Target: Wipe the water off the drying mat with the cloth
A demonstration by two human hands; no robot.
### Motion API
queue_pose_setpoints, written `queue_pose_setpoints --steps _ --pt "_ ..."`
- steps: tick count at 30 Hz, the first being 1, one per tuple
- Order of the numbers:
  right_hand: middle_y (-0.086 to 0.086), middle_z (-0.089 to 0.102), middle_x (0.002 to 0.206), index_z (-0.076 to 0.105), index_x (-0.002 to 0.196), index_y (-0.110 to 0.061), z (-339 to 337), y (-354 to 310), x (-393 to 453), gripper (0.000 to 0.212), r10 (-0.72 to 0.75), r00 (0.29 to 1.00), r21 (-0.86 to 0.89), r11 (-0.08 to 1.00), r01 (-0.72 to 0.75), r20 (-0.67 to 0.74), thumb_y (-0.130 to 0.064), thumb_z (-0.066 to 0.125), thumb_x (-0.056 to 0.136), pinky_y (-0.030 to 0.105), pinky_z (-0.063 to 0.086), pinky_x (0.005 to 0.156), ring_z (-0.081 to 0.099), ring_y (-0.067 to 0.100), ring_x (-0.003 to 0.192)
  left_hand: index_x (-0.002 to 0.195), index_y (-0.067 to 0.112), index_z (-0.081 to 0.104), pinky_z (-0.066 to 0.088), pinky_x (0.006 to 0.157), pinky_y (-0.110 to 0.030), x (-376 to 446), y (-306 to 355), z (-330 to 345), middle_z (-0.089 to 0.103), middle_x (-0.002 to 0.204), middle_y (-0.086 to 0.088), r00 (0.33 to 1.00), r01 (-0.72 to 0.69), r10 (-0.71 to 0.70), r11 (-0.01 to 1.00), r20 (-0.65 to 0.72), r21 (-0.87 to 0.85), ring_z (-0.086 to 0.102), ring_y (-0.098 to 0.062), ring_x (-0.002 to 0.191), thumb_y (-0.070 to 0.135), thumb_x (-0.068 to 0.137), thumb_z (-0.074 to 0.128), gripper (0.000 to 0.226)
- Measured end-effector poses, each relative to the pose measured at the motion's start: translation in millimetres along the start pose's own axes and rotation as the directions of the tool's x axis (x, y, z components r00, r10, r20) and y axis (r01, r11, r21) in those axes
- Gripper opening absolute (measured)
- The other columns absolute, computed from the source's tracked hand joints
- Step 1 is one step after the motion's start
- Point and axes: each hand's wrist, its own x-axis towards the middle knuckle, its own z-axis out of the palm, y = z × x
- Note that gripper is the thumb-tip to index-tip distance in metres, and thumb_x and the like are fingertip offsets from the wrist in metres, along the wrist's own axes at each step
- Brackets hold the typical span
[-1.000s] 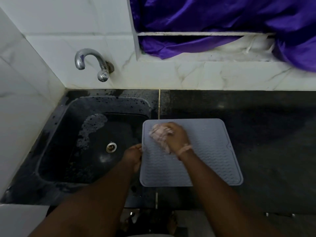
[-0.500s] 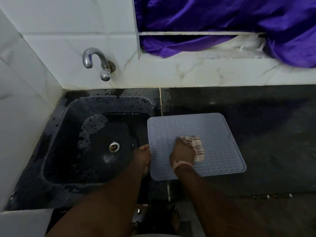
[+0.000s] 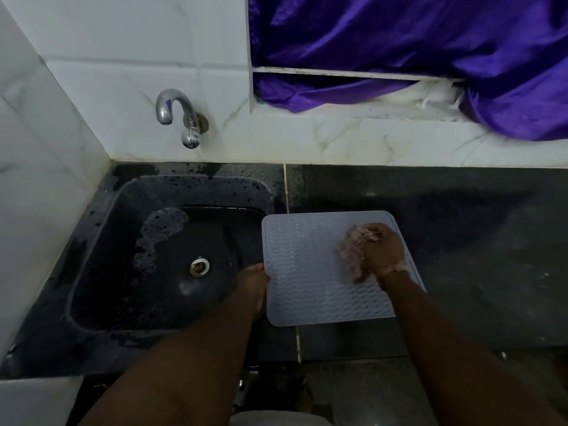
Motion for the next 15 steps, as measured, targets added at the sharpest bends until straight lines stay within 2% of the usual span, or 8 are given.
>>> queue_pose_setpoints --steps 3,5,7,9,11,15 --pt "0.0 0.066 0.098 0.062 0.106 -0.023 7 7 -10 0.011 -0.049 0.998 -0.233 0.972 0.04 -0.036 -0.024 0.063 0.094 0.034 0.048 0.084 0.061 0.018 0.089 0.11 -0.008 0.068 0.058 0.088 -0.055 5 -2 -1 0.073 0.105 -0.026 0.999 0.003 -0.002 1.0 -0.046 0.014 0.071 -0.042 0.099 -0.009 0.093 0.059 0.02" --pt "0.0 0.065 0.103 0.061 0.114 -0.022 35 8 -29 0.018 -0.143 0.988 -0.389 0.909 0.153 0.056 -0.019 0.056 0.097 0.034 0.047 0.085 0.062 0.021 0.098 0.108 -0.006 0.07 0.058 0.088 -0.057 6 -2 -1 0.074 0.104 -0.025 0.999 -0.003 0.004 1.0 -0.037 0.025 0.072 -0.041 0.097 -0.006 0.093 0.06 0.018" --pt "0.007 0.066 0.115 0.061 0.124 -0.014 72 10 -50 0.032 -0.203 0.962 -0.501 0.823 0.268 0.181 -0.01 0.055 0.093 0.035 0.049 0.095 0.061 0.025 0.107 0.108 -0.003 0.071 0.058 0.088 -0.056 6 -2 -2 0.075 0.104 -0.023 1.0 -0.005 0.007 0.999 -0.03 0.039 0.073 -0.039 0.096 -0.001 0.095 0.06 0.017" --pt "0.01 0.066 0.114 0.061 0.123 -0.01 97 7 -61 0.035 -0.237 0.943 -0.544 0.772 0.329 0.235 -0.006 0.057 0.088 0.037 0.049 0.097 0.06 0.026 0.105 0.108 -0.001 0.071 0.059 0.088 -0.052 6 0 -2 0.075 0.103 -0.021 0.999 -0.01 0.013 0.998 -0.04 0.064 0.072 -0.038 0.097 0.0 0.096 0.059 0.017" --pt "0.01 0.067 0.109 0.061 0.116 -0.011 104 -2 -63 0.031 -0.258 0.919 -0.551 0.739 0.387 0.3 -0.005 0.055 0.086 0.036 0.05 0.093 0.061 0.026 0.1 0.108 -0.001 0.071 0.061 0.083 -0.046 8 0 -2 0.075 0.103 -0.021 0.999 -0.019 0.022 0.995 -0.039 0.094 0.072 -0.038 0.097 -0.002 0.096 0.057 0.019" --pt "0.01 0.067 0.109 0.06 0.114 -0.011 120 -27 -76 0.026 -0.33 0.823 -0.554 0.617 0.558 0.462 -0.009 0.055 0.089 0.039 0.05 0.093 0.063 0.029 0.102 0.107 -0.001 0.072 0.061 0.076 -0.043 15 -5 0 0.074 0.103 -0.023 0.998 -0.022 0.026 0.998 -0.061 0.059 0.072 -0.038 0.092 -0.001 0.096 0.058 0.018"
